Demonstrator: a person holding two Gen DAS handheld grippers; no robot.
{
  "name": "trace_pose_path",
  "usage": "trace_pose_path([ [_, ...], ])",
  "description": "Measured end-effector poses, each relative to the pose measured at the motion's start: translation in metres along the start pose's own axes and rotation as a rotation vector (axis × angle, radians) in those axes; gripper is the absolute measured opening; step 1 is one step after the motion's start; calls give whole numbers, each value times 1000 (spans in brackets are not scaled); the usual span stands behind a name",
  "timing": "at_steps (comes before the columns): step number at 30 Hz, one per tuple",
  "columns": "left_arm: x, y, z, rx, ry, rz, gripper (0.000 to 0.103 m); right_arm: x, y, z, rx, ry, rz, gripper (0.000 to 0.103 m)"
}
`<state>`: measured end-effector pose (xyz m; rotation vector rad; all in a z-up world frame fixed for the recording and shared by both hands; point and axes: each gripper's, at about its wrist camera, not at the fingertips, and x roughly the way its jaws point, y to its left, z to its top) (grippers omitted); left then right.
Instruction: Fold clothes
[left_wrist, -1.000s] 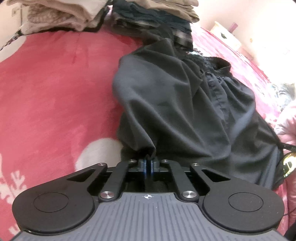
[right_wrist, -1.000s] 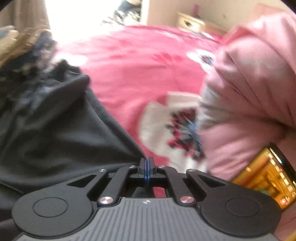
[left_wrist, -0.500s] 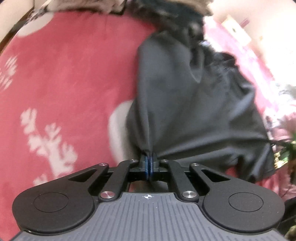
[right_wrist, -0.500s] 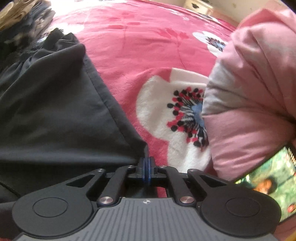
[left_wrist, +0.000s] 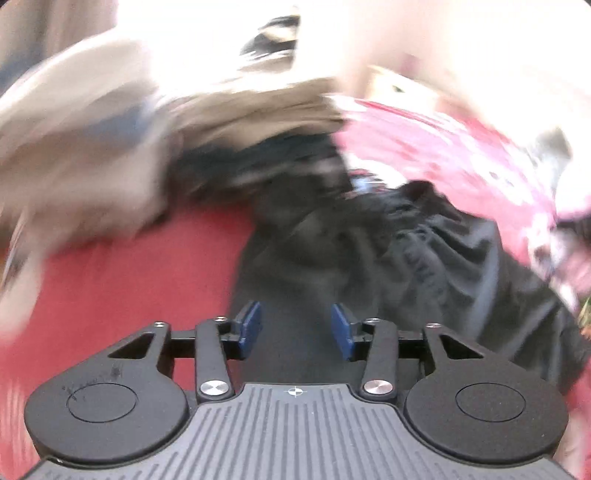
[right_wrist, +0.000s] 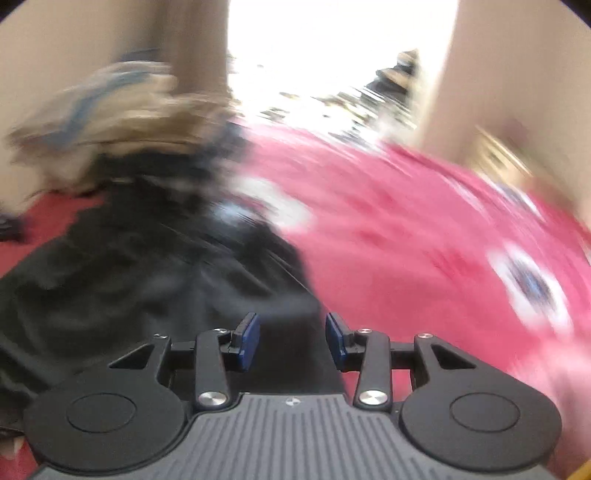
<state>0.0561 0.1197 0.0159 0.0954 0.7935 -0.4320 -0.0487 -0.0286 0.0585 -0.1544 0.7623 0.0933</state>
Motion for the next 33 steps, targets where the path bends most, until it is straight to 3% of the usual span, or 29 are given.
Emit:
trace_pose_path([
  [4,67,-50,24,330,-7,-6,47,60,31,32,-287,-9,109,42],
  [6,93,-62,36,424,-3,-39,47,90,40,45,-397,7,167,42],
  [9,117,-63,49,437,-12,-97,47,130,46,61,-477,52,266,42],
  [13,141,-56,63,416,-18,-114,47,172,54,72,-553,108,384,42],
  [19,163,-47,62,444,22,-120,46,211,70,69,-611,175,449,39],
  [20,163,-46,61,443,25,-120,46,210,72,68,-617,176,446,38],
  [21,164,-45,61,442,28,-120,46,208,74,66,-629,173,438,28],
  [24,161,-41,57,428,17,-110,46,197,85,55,-698,145,358,13],
  [29,149,-35,48,386,1,-96,47,177,100,37,-766,67,250,7],
  [33,143,-32,41,368,-10,-70,47,157,98,47,-760,-27,172,1],
])
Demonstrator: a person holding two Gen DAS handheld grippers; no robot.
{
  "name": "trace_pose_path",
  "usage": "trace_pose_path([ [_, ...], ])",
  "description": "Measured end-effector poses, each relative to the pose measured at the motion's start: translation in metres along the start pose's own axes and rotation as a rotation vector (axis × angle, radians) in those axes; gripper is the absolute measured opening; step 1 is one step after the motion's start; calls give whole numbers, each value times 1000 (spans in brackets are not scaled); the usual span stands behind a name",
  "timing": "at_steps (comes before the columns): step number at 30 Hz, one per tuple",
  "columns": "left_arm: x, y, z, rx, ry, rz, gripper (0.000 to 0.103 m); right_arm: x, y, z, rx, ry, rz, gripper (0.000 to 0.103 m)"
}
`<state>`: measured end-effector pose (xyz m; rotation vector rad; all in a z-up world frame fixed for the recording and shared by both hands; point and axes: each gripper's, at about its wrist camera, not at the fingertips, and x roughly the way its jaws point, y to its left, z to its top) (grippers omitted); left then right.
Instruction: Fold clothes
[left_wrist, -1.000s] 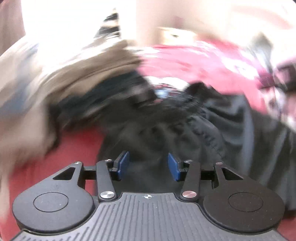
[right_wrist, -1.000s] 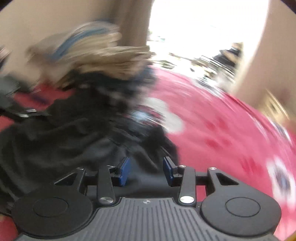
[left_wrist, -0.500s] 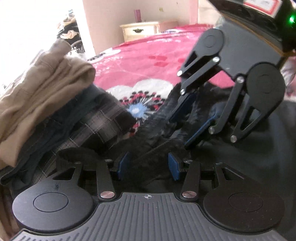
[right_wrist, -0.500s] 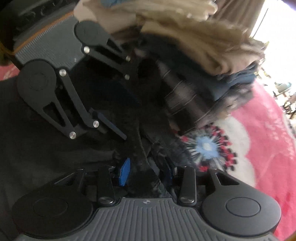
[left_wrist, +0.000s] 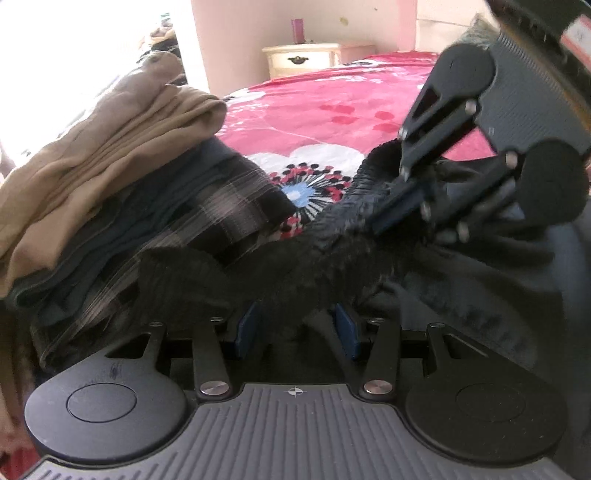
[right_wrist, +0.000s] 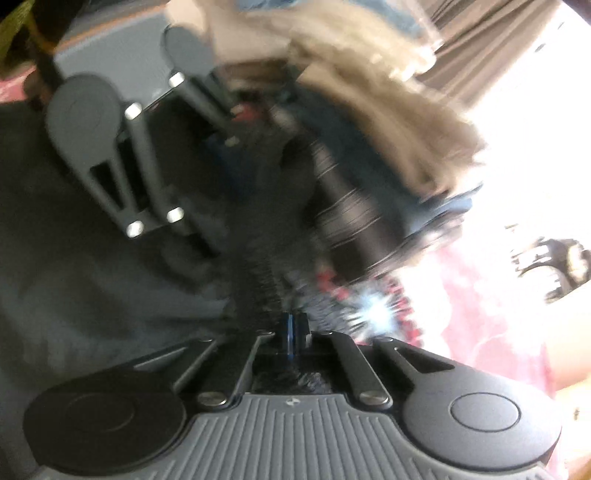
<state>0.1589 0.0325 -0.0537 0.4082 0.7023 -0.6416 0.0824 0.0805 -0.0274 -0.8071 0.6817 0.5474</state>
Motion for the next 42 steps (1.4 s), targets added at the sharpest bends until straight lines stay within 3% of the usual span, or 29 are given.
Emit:
trace_pose_path([
  [3,-3,3,1,-12,-10,19,46,-7,-4,4,-22,-29,-67,0],
  [7,0,7,5,-28,-16,39,47,-6,-10,6,-1,-35,-82,0],
  [13,14,9,5,-18,13,61,47,5,-21,-2,108,8,93,2],
  [16,18,8,2,-2,25,72,47,6,-36,-7,211,8,203,17],
  [18,18,7,2,3,21,77,47,4,-45,-10,281,-8,258,39],
  [21,17,7,1,14,22,81,47,12,-57,-12,338,-5,304,45],
  [28,18,5,-2,25,19,93,47,26,-41,-11,244,94,318,39],
  [32,19,6,-5,21,18,90,47,19,-25,-11,163,112,280,29],
  [33,18,6,-5,20,18,89,47,17,-21,-11,144,114,268,21],
  [36,18,5,-5,25,15,93,47,13,-16,-8,115,98,198,7],
  [42,16,6,-5,28,4,106,47,-2,3,4,-1,17,10,4],
])
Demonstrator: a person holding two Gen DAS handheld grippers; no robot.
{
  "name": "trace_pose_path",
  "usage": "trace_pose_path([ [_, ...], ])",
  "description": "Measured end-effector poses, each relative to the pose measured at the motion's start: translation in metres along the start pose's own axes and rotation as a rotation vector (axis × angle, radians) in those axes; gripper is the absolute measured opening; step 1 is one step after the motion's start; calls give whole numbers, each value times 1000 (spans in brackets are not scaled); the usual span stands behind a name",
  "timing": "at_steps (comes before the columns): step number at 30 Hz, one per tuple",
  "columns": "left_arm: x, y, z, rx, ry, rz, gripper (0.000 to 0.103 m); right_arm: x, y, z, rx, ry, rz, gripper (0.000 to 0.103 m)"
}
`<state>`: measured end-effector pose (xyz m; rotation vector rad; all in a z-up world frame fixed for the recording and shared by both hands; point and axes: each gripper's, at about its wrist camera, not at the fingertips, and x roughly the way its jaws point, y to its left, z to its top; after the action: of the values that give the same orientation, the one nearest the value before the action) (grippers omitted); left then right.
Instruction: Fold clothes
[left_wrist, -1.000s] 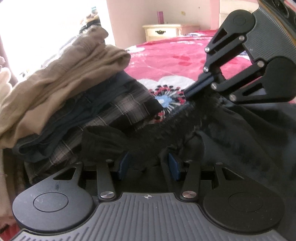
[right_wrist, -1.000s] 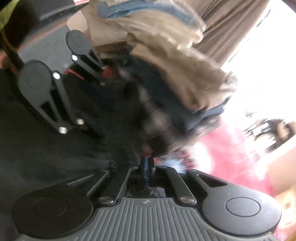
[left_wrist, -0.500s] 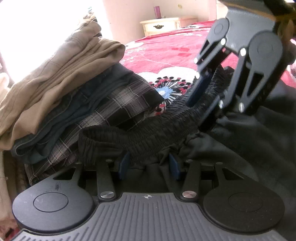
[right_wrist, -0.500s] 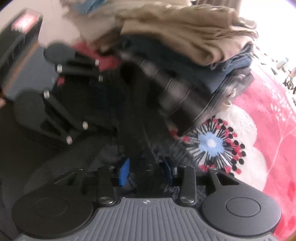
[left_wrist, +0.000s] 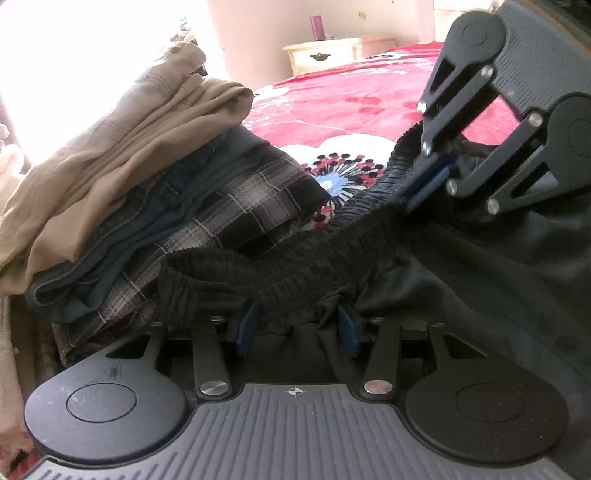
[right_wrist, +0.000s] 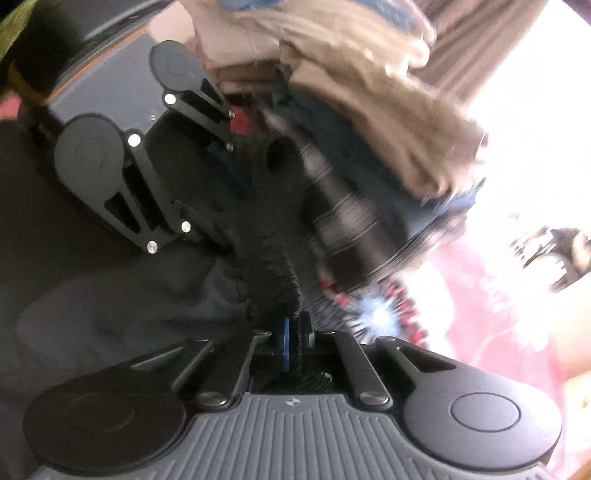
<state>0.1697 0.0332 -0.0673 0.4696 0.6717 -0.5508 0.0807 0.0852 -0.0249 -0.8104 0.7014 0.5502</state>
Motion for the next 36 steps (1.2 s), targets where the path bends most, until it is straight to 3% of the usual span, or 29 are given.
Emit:
trace_pose_path([
  [7,-8,12,11,-3,-28,46,47,-1,-6,13,-13,-36,-103,4],
  [13,0,23,14,-39,-6,69,47,48,-12,9,30,8,-68,5],
  [15,2,21,13,-39,-3,65,47,56,-16,5,70,-6,-60,11],
  [16,5,18,11,-24,12,71,47,54,-22,3,120,-21,-50,13],
  [18,13,13,8,4,41,81,47,39,-48,-3,281,-65,-1,36],
  [21,14,12,6,8,36,86,47,6,-101,-35,541,-141,-27,49],
  [23,15,16,6,-19,39,74,47,-11,-138,-65,726,-168,-59,49],
  [27,18,19,7,-35,43,68,47,-9,-174,-130,992,-122,24,51],
  [30,19,18,7,-33,42,71,47,-2,-164,-150,1064,-83,155,53],
  [33,21,18,8,-33,43,70,47,13,-150,-154,1052,-80,258,56],
  [36,19,18,7,-34,46,70,47,27,-145,-151,996,-56,271,57],
])
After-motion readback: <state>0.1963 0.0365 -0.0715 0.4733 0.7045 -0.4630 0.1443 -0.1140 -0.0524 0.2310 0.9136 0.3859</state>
